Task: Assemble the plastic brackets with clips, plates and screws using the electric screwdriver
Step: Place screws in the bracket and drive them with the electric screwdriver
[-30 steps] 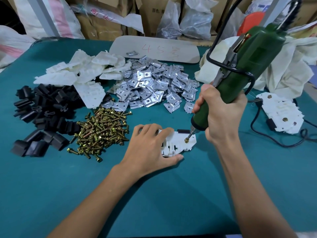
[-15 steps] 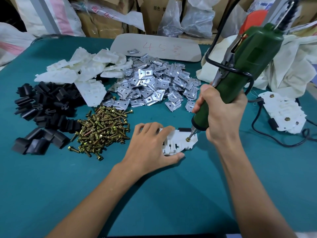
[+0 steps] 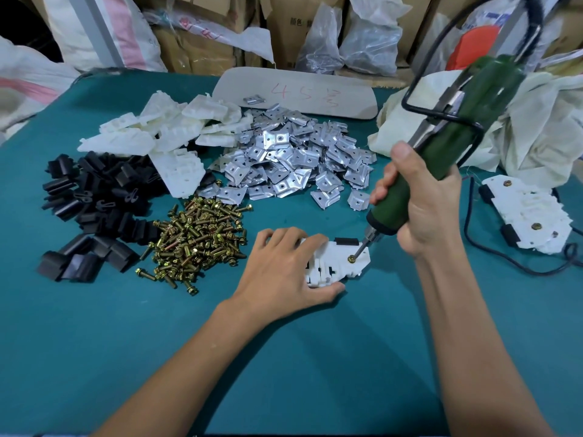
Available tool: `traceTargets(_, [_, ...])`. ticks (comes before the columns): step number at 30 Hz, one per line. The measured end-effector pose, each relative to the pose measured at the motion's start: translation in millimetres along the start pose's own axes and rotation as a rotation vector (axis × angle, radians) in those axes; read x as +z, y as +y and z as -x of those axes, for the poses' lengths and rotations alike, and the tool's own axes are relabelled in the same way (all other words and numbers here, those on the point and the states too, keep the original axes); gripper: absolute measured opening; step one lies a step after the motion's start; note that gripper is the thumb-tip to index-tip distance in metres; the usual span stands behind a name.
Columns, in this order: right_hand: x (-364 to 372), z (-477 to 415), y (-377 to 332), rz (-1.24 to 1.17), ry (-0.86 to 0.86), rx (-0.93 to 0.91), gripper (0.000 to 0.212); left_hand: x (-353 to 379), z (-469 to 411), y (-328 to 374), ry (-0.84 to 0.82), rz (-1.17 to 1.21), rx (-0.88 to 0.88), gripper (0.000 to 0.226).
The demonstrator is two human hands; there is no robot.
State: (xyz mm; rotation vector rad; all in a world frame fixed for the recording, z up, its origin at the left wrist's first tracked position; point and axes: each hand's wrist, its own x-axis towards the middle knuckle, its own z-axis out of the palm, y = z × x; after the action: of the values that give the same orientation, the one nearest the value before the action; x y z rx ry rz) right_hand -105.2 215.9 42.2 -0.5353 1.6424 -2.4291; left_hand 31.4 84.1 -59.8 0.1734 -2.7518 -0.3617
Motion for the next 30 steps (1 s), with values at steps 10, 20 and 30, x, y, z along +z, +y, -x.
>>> traceTargets(10, [10.2,16.6,-2.2,0.161,-0.015,-0.089,0.038,-2.4,-0.3,1.3,-0.047,0.000,-0.016,0.079])
traceTargets(20, [-41.6,32.6,-20.2,0.434,0.001,0.265,0.030,-1.3,1.0,-1.8,-0.051,0.035,-0.014,0.089])
traceTargets(30, [-80.1,56.9,3.8,1.272,-0.045,0.343,0.053,-2.1,2.2,-2.7,-0.110,0.068,-0.054,0.090])
